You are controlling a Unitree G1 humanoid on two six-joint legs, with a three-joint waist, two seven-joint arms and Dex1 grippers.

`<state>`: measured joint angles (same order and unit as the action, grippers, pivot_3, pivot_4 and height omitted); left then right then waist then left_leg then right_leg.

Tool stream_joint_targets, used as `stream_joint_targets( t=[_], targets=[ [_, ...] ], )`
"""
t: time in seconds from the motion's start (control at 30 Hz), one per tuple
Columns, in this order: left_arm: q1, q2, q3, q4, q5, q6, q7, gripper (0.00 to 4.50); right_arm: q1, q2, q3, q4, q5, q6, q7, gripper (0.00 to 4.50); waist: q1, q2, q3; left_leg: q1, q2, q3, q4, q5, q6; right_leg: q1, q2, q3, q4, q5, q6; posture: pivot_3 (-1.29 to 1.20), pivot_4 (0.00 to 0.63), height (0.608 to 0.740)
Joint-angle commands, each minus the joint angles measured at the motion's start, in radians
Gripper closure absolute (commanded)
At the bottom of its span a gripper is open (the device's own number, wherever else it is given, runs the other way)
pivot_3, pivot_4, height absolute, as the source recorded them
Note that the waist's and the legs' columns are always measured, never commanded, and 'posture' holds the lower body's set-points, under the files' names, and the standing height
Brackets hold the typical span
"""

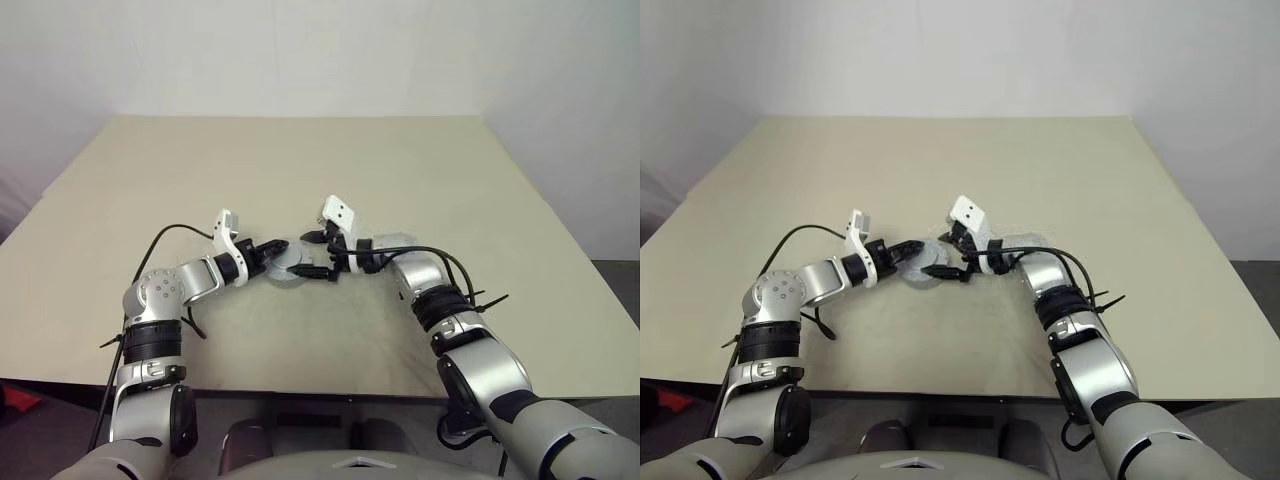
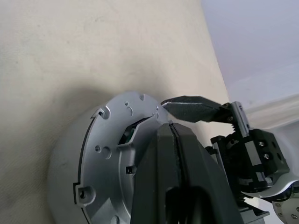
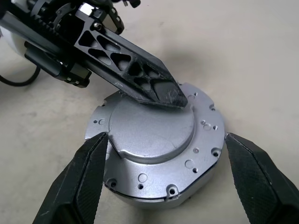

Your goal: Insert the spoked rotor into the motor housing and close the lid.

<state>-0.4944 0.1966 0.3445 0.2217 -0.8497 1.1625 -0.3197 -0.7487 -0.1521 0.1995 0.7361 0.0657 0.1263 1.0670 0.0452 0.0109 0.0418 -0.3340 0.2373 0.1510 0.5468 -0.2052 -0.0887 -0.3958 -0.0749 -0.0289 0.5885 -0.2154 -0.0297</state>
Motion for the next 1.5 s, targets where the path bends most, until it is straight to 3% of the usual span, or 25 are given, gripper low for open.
stream_joint_targets(
  t=[0.03, 0.37, 0.77, 1.13, 1.5],
  targets=[
    [-0.001, 0.014, -0.001, 0.026, 0.026, 0.001, 0.016, 4.5, -0.041, 0.007, -0.048, -0.012, 0.039, 0.05, -0.034, 0.03, 0.0, 0.0, 0.001, 0.0, 0.0, 0.0, 0.0, 0.0, 0.0, 0.0, 0.0, 0.0, 0.0, 0.0, 0.0, 0.0, 0.0, 0.74],
    [-0.014, 0.025, 0.0, 0.046, 0.032, -0.015, 0.009, 4.5, -0.089, 0.001, -0.133, -0.037, 0.117, 0.249, -0.084, 0.03, 0.002, -0.002, 0.004, -0.001, 0.0, 0.0, 0.0, 0.001, -0.002, -0.001, 0.0, 0.0, 0.0, 0.0, 0.0, 0.0, 0.0, 0.74],
    [-0.018, 0.038, -0.002, 0.065, 0.035, -0.039, 0.002, 4.5, -0.123, -0.051, -0.205, -0.07, 0.221, 0.717, -0.148, 0.03, 0.003, -0.002, 0.004, -0.001, 0.0, 0.0, 0.003, 0.002, -0.003, -0.001, 0.0, 0.0, 0.002, 0.0, 0.0, 0.0, 0.0, 0.74],
    [-0.016, 0.069, 0.013, 0.065, 0.044, -0.041, -0.002, 4.5, -0.119, 0.021, -0.309, -0.118, 0.344, 1.019, -0.282, 0.03, 0.025, -0.003, 0.005, -0.002, 0.002, 0.0, 0.007, 0.002, -0.003, -0.002, 0.001, -0.001, 0.005, 0.0, 0.0, 0.0, 0.0, 0.74],
    [-0.012, 0.07, 0.016, 0.054, 0.047, -0.045, -0.008, 4.5, -0.076, 0.046, -0.294, -0.205, 0.367, 1.027, -0.342, 0.03, 0.04, -0.004, 0.007, -0.002, 0.002, -0.001, 0.015, 0.003, -0.006, -0.005, 0.0, 0.001, 0.016, 0.0, 0.0, 0.0, 0.0, 0.74]
  ],
)
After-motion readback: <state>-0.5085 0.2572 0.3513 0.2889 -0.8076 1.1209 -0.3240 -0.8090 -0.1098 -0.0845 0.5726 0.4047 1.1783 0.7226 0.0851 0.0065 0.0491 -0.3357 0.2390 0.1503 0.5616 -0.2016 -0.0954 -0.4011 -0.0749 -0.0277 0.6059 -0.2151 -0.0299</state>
